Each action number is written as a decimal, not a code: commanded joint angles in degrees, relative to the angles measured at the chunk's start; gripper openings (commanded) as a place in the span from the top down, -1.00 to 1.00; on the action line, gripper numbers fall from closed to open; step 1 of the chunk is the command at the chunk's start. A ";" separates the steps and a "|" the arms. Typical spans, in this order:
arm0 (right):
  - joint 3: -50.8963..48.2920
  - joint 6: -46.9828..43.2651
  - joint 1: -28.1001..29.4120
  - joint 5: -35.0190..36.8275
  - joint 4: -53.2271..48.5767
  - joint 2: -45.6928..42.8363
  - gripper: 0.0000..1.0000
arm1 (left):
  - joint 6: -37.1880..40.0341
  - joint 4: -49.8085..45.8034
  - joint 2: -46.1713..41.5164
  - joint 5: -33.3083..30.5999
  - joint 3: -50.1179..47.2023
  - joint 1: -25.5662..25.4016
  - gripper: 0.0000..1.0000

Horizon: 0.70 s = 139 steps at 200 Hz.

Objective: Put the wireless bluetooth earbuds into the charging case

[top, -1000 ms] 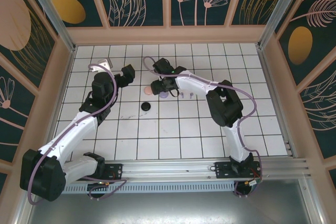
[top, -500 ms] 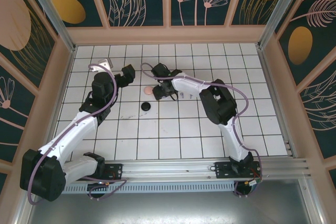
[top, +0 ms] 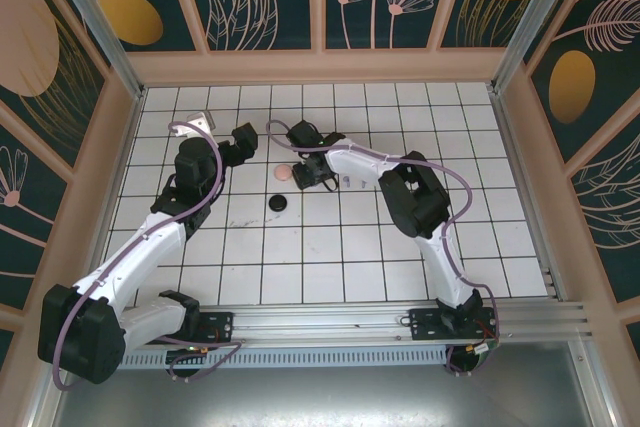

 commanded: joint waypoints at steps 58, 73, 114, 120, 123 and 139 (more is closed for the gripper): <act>-5.02 8.11 -1.09 -2.14 1.51 -9.97 0.24 | 1.82 9.96 -3.15 13.69 -2.45 0.23 -0.97; -7.49 10.05 -1.92 -2.88 3.02 -14.03 0.24 | 1.93 13.93 -3.88 18.11 -3.78 0.24 -0.97; -14.77 18.62 -5.44 -3.56 7.23 -25.26 0.24 | -0.50 20.99 -2.86 26.78 -6.03 0.21 -0.97; -16.34 20.59 -6.13 -3.52 8.34 -26.94 0.24 | -1.28 22.52 -2.44 27.85 -6.70 0.22 -0.97; -17.10 21.63 -6.49 -3.52 8.91 -27.72 0.25 | -1.68 23.31 -2.22 28.17 -7.13 0.17 -0.97; -21.61 26.45 -8.19 -5.81 12.88 -32.56 0.24 | -4.25 28.28 -0.83 31.16 -9.66 0.21 -0.97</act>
